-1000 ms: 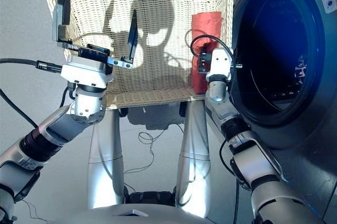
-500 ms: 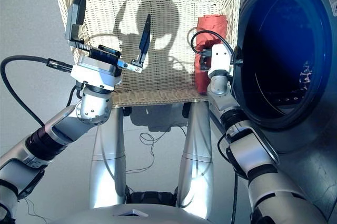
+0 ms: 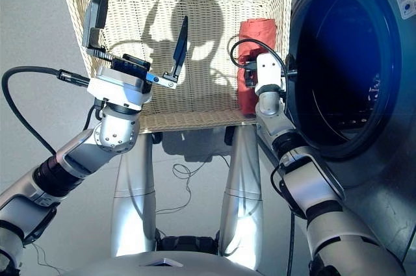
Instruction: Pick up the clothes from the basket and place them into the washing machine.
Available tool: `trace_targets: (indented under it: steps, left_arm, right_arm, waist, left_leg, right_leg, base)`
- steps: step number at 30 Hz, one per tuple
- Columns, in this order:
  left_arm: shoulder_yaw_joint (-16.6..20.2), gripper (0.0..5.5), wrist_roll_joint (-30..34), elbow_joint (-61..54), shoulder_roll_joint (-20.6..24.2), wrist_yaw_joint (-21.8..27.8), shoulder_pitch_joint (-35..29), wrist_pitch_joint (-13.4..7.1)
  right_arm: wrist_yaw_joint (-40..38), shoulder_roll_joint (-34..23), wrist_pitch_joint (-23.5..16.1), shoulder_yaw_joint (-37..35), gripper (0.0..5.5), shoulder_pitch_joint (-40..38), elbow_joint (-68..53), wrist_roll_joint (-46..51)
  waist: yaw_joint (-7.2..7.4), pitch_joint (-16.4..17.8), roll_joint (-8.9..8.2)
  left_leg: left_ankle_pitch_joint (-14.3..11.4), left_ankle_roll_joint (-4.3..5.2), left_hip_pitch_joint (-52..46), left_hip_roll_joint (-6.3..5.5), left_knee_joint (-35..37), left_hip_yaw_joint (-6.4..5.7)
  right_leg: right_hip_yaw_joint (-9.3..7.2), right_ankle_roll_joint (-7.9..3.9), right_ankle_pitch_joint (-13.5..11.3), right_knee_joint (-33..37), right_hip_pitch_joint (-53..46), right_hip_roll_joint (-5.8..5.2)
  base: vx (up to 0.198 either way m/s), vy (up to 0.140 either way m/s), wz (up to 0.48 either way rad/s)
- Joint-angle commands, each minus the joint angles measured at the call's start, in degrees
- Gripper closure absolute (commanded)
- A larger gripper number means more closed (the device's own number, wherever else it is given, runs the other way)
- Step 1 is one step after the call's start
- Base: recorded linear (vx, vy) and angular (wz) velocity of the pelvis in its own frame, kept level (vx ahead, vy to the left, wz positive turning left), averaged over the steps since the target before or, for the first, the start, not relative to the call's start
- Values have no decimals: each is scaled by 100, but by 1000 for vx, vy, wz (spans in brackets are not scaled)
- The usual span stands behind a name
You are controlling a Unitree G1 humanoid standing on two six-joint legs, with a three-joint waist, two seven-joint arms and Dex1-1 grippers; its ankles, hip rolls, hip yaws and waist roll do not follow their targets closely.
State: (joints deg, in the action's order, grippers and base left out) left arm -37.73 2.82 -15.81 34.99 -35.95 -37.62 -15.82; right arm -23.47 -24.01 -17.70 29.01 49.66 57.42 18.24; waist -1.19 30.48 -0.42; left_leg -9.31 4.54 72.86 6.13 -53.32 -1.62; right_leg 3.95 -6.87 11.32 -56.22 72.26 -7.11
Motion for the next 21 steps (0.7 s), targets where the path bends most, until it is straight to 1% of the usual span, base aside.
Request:
trace_targets:
  steps: [1, 3, 6, 7, 8, 9, 11, 15, 17, 21]
  left_arm:
    - [102, 0, 101, -495, -29, -124, -99, -189]
    - [159, 0, 165, -514, 24, -217, -54, -128]
    - [308, 0, 190, -514, 87, -405, 60, 12]
    - [350, 0, 218, -523, 100, -438, 181, 57]
    - [397, 0, 266, -528, 136, -474, 141, 97]
    - [395, 0, 311, -526, 146, -522, 225, 132]
    - [435, 0, 400, -545, 198, -645, 256, 148]
    - [396, 0, 588, -620, 317, -754, 237, 125]
    - [360, 0, 644, -651, 395, -774, 229, 110]
    - [319, 0, 694, -705, 484, -814, 223, 57]
  right_arm:
    - [130, 990, 760, 599, 0, -137, 404, -577]
    - [-138, 1054, 787, 627, 0, -166, 220, -710]
    - [-504, 1057, 597, 582, 0, -541, -831, -421]
    - [-554, 978, 564, 631, 0, -795, -1368, -426]
    - [-599, 864, 482, 641, 0, -871, -1839, -411]
    - [-648, 751, 390, 617, 0, -1151, -2292, -339]
    - [-722, 504, 178, 515, 0, -1483, -3082, -222]
    - [-722, -151, -77, 178, 0, -2073, -4396, -283]
    - [-729, -401, -110, 13, 0, -2329, -4836, -341]
    - [-699, -697, -195, -156, 0, -2627, -5380, -423]
  waist:
    - [-51, -68, 312]
    - [-15, -68, 288]
    - [85, -68, 185]
    - [118, -68, 139]
    - [161, -68, 96]
    - [194, -68, 59]
    - [254, -68, -15]
    - [339, -68, -116]
    - [346, -68, -125]
    - [363, -68, -149]
  left_leg:
    - [-42, -130, -101, -56, 162, 337]
    - [-39, -131, -100, -49, 182, 350]
    - [-24, -138, -102, -34, 209, 361]
    - [-216, -115, -259, -25, 143, 350]
    - [-21, -141, -118, -21, 228, 363]
    - [-218, -122, -277, -24, 163, 344]
    - [-213, -129, -281, -19, 185, 332]
    - [-217, -144, -303, -31, 189, 328]
    - [-220, -151, -315, -32, 171, 328]
    - [-217, -160, -322, -42, 161, 316]
  right_leg:
    - [-341, 155, -145, 192, 150, 58]
    - [-337, 159, -152, 215, 160, 61]
    - [-315, 164, -178, 261, 163, 67]
    - [-299, 140, 3, 177, 20, 70]
    - [-296, 162, -192, 293, 153, 73]
    - [-281, 132, -6, 218, 6, 74]
    - [-273, 121, -8, 244, -1, 87]
    - [-269, 90, -4, 254, -20, 91]
    - [-263, 81, 0, 242, -35, 92]
    - [-260, 69, -8, 230, -32, 93]
  base:
    - [0, 0, 0]
    - [0, 0, 0]
    - [32, 4, -11]
    - [0, 0, 0]
    - [97, 15, -67]
    - [0, 0, 0]
    - [49, -1, 8]
    - [0, 0, 0]
    - [0, 0, 0]
    - [0, 0, 0]
